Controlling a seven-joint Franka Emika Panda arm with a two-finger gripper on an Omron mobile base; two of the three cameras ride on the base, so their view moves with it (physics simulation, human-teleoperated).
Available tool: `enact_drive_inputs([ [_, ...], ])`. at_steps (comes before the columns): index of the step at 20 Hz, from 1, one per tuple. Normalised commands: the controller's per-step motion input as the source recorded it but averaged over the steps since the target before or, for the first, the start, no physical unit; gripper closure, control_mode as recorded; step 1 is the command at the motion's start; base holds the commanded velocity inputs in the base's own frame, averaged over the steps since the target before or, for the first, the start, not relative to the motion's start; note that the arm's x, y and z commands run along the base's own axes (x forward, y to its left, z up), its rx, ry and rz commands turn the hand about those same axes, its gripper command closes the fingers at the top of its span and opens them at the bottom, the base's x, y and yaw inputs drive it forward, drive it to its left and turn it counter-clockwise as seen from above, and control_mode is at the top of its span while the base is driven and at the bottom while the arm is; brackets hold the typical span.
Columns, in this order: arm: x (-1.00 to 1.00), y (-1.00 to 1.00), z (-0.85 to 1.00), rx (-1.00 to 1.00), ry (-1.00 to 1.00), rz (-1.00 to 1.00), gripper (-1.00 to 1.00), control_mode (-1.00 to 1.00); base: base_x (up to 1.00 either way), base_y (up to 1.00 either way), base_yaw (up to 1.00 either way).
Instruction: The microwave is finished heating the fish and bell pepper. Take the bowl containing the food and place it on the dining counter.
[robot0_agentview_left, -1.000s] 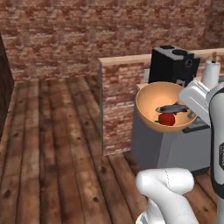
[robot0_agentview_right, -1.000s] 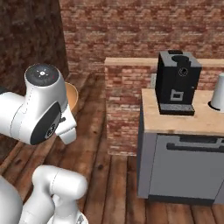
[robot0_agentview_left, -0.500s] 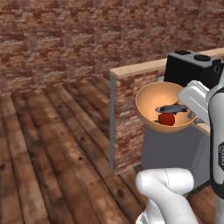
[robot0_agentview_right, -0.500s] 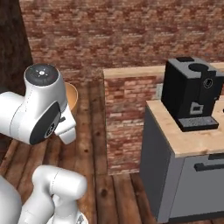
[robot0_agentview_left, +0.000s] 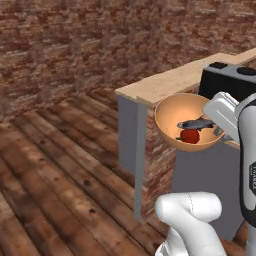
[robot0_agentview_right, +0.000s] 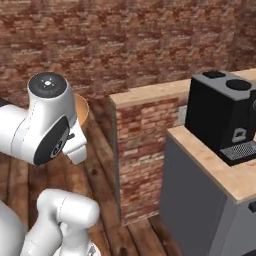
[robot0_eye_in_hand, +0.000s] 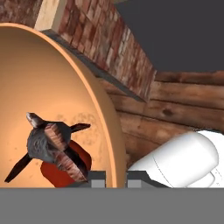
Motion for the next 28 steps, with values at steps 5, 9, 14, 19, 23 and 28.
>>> enact_drive_inputs([
  [5,0.00,0.00,0.00,0.00,0.00,0.00,1.00,1.00,1.00,1.00,-0.49],
  [9,0.00,0.00,0.00,0.00,0.00,0.00,1.00,1.00,1.00,1.00,-0.49],
  [14,0.00,0.00,0.00,0.00,0.00,0.00,1.00,1.00,1.00,1.00,-0.49],
  [19,0.00,0.00,0.00,0.00,0.00,0.00,1.00,1.00,1.00,1.00,-0.52],
  [23,0.00,0.00,0.00,0.00,0.00,0.00,1.00,1.00,1.00,1.00,-0.57],
  [28,0.00,0.00,0.00,0.00,0.00,0.00,1.00,1.00,1.00,0.98,-0.61],
])
